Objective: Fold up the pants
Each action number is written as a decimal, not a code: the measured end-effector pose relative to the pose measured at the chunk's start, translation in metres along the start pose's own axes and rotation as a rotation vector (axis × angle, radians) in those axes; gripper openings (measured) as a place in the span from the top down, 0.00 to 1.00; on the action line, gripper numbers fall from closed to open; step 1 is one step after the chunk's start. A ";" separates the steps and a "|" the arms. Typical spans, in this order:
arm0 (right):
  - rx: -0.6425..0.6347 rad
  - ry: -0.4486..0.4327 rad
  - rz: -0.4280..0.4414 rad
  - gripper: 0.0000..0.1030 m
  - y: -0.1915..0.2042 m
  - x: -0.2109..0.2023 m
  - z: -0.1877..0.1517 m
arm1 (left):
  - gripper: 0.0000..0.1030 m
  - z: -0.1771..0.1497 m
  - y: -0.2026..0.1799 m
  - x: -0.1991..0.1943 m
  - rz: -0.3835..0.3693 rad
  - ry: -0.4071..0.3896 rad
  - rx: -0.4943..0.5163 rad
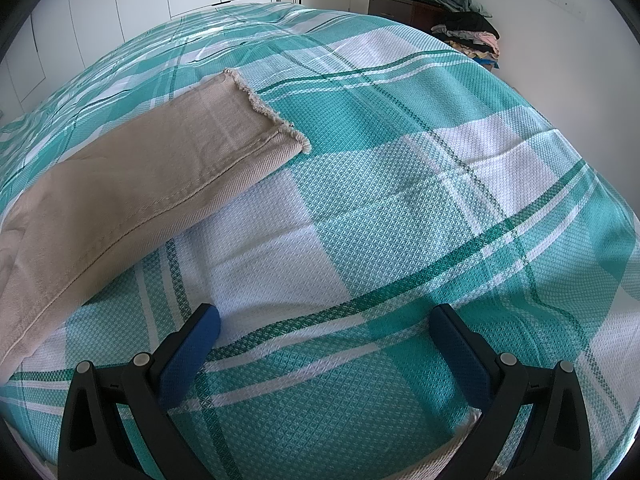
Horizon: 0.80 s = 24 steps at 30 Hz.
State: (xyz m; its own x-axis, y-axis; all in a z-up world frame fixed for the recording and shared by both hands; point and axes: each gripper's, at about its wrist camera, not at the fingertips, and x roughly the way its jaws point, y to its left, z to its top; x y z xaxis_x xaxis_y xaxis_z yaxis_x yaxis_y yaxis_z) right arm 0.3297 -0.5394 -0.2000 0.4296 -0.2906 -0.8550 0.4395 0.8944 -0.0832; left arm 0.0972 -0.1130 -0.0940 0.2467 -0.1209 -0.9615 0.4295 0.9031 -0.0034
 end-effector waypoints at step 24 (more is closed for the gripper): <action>0.000 0.000 0.000 0.00 0.000 0.000 0.000 | 0.01 0.000 -0.003 -0.002 0.021 0.002 0.004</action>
State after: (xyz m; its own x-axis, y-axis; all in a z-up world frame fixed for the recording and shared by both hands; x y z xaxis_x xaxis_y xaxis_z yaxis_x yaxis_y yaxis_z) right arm 0.3299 -0.5396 -0.2001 0.4296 -0.2908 -0.8549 0.4396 0.8943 -0.0833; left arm 0.0959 -0.1152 -0.0921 0.2542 -0.1015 -0.9618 0.4277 0.9037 0.0177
